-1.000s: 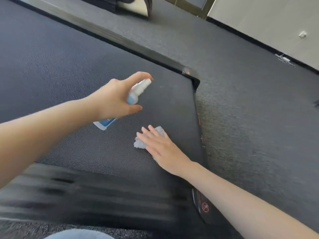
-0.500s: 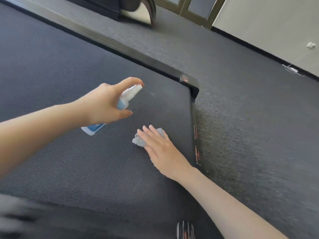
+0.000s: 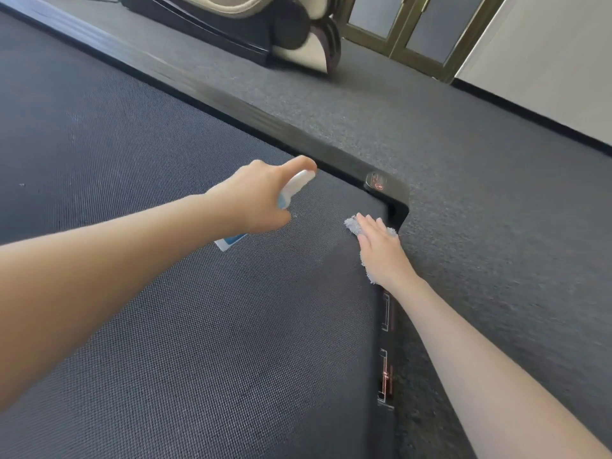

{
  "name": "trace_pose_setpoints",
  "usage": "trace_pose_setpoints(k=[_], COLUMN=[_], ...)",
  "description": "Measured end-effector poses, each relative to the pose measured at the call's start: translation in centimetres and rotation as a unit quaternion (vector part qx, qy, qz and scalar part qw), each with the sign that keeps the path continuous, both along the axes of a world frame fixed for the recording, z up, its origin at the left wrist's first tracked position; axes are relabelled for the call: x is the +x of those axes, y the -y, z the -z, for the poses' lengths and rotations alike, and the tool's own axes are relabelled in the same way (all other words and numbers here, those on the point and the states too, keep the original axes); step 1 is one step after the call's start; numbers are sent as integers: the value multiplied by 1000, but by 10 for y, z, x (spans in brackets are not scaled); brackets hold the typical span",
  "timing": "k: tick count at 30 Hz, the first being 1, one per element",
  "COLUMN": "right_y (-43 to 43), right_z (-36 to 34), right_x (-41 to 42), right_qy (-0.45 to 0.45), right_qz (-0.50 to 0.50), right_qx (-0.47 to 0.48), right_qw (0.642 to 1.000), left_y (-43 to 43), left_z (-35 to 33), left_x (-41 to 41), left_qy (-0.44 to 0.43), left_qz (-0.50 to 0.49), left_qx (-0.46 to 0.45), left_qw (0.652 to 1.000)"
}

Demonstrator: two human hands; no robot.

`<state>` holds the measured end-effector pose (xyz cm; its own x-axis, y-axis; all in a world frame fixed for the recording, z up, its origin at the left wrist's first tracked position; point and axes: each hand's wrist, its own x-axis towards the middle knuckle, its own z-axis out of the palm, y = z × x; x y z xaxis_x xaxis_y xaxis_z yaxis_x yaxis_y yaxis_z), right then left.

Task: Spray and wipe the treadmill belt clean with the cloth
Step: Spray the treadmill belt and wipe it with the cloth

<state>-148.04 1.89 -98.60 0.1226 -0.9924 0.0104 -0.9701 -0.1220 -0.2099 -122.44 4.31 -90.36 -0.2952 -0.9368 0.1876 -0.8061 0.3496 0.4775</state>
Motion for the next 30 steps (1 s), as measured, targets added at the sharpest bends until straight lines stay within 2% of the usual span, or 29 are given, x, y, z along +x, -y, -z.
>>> trace_pose_setpoints(k=[6,8,13,16,23,26,30], right_y=[24,25,26,26,29,37,47], right_z=[0,2,3,2,3,3,2], right_x=[-5,-5,-6,-6,-7,-7,-4], right_qy=[13,6,7,10,40,26,23], right_qz=[3,0,-1,-4,-5,-8,0], right_qx=[-7,-13,-11,-16,-13,-13,-5], right_qw=[1000,1000,1000,1000,999,1000,1000], left_y=[27,35,48,48,32,35,42], left_z=[18,18,9,10,14,7,-4], left_x=[-26,-26,-23,-18,1,3,-2], left_qy=[-69,-64,-12,24,44,29,-51], left_qz=[-116,-129,-95,-114,-120,-97,-50], left_qx=[-49,-45,-10,-14,-22,17,52], left_qw=[990,989,995,993,992,995,996])
